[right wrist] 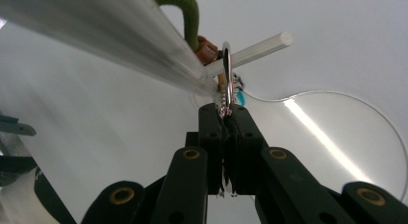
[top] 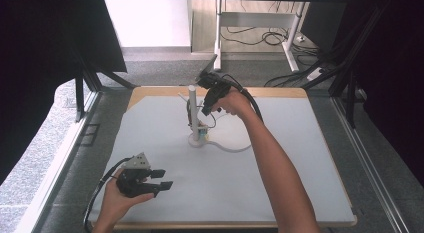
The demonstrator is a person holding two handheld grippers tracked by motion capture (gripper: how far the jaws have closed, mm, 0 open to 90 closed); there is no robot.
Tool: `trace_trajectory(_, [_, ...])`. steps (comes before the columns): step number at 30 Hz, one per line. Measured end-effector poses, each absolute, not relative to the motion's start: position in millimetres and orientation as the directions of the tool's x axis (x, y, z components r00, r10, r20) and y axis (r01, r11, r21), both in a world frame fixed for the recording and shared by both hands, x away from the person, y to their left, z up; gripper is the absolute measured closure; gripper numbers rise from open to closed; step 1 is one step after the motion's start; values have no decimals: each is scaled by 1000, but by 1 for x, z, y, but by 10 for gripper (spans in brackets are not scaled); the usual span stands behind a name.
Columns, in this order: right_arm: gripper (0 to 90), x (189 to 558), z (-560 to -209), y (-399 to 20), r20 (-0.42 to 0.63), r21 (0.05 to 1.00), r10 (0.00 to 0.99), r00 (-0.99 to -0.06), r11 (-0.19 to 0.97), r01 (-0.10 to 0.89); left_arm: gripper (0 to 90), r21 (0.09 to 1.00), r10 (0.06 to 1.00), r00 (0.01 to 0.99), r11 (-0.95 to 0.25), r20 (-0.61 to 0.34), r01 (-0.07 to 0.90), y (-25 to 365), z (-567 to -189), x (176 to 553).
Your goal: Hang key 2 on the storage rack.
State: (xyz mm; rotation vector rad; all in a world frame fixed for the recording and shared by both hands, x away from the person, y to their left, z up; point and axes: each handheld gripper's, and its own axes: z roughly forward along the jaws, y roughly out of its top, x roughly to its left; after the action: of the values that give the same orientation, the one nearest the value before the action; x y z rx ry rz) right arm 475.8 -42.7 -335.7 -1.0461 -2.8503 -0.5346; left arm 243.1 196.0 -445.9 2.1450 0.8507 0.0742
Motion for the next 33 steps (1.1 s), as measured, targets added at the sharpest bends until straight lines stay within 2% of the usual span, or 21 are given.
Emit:
trace_trajectory(8, [694, 464, -332, -47, 166, 320, 607, -777, 712, 625, 476, 706, 591, 775, -450, -223, 547, 196, -446, 245])
trace_trajectory(17, [523, 443, -321, -81, 106, 400, 631, -768, 681, 614, 475, 697, 595, 772, -457, -223, 553, 194, -448, 248])
trace_trajectory(25, [498, 414, -325, -124, 108, 491, 635, -765, 635, 597, 473, 690, 601, 768, -460, -221, 559, 192, -450, 248])
trace_trajectory(33, [490, 370, -349, -169, 114, 574, 600, -792, 611, 546, 471, 692, 611, 763, -458, -211, 558, 196, -446, 246])
